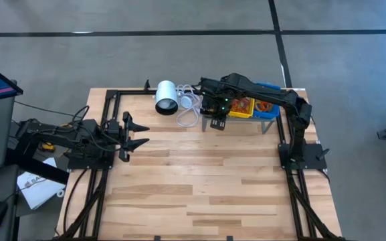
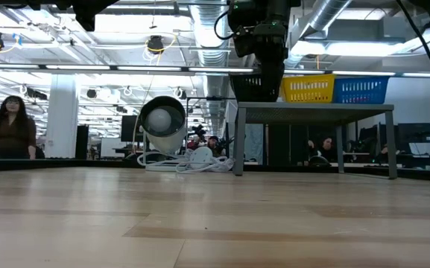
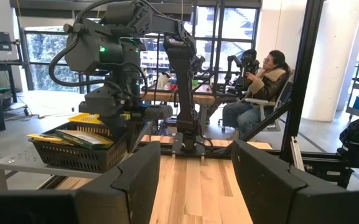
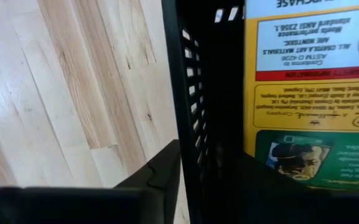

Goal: Pick & Place Office Desk Supplies
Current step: Put the black basket filled with crayons on the shelf

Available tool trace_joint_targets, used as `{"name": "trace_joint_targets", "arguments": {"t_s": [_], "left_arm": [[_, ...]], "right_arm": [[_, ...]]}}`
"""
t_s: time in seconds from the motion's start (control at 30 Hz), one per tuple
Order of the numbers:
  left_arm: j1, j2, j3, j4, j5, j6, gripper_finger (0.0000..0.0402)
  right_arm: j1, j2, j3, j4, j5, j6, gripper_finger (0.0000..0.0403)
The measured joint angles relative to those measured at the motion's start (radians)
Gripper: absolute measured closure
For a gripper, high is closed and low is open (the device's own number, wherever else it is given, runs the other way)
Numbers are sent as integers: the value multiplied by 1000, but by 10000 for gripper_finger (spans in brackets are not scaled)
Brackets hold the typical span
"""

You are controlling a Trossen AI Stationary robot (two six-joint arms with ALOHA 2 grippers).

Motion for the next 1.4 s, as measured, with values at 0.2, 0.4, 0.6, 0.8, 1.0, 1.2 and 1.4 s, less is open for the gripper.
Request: {"name": "trace_joint_targets", "arguments": {"t_s": [0.2, 0.4, 0.6, 0.8, 1.0, 1.2, 1.4], "left_arm": [[0, 0, 0, 0, 0, 0, 206], [0, 0, 0, 0, 0, 0, 206], [0, 0, 0, 0, 1, 0, 206], [0, 0, 0, 0, 2, -4, 206], [0, 0, 0, 0, 5, -4, 206], [0, 0, 0, 0, 4, -4, 206], [0, 0, 0, 2, 4, -4, 206]], "right_arm": [[-1, 0, 0, 2, 3, 0, 281], [-1, 0, 0, -2, 4, 0, 258], [-2, 0, 17, -20, 7, 2, 244], [-2, 0, 53, -25, 6, 11, 234], [-3, 0, 67, -40, 7, 18, 225], [-3, 0, 67, -71, 7, 26, 223], [-6, -46, 67, -30, 7, 37, 223]]}}
